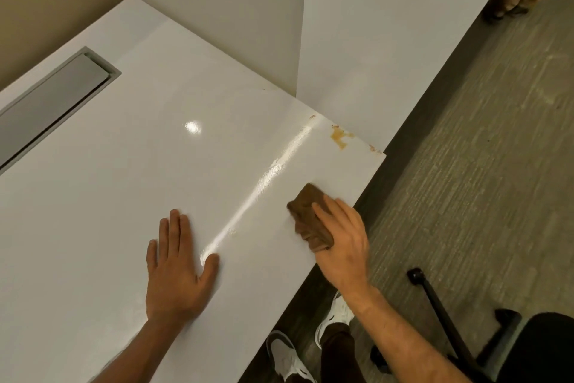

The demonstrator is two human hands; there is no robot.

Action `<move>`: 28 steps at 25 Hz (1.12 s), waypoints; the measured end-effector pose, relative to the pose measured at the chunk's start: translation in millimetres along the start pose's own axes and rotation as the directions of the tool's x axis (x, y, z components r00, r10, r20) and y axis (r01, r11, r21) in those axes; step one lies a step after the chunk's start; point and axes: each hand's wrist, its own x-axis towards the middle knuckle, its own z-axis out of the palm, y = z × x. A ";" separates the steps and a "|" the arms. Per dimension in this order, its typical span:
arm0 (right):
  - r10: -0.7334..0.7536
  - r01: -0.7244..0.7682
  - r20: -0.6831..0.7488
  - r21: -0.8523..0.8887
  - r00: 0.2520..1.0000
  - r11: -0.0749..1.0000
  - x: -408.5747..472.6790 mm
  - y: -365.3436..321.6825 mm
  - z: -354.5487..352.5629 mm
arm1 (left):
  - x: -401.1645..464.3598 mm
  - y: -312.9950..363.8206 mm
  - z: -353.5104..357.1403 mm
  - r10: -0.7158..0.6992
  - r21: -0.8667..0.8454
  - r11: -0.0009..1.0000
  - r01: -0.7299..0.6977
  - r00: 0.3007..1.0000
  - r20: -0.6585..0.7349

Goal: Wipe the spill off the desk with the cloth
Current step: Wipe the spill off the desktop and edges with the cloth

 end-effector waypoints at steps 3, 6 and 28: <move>-0.064 0.055 0.065 0.135 0.996 0.989 -22.4 -11.0 2.5 | 0.4 0.2 -0.6 -0.007 -0.004 1.000 0.007 1.000 0.006; 0.074 -0.121 0.121 0.444 0.990 0.888 -9.0 -13.8 -15.2 | 0.7 -0.2 -0.6 -0.010 0.006 1.000 0.010 1.000 0.003; 0.078 -0.079 0.008 0.097 0.997 0.992 41.8 21.2 -34.8 | 1.8 -1.5 0.3 0.001 -0.001 1.000 -0.001 1.000 -0.003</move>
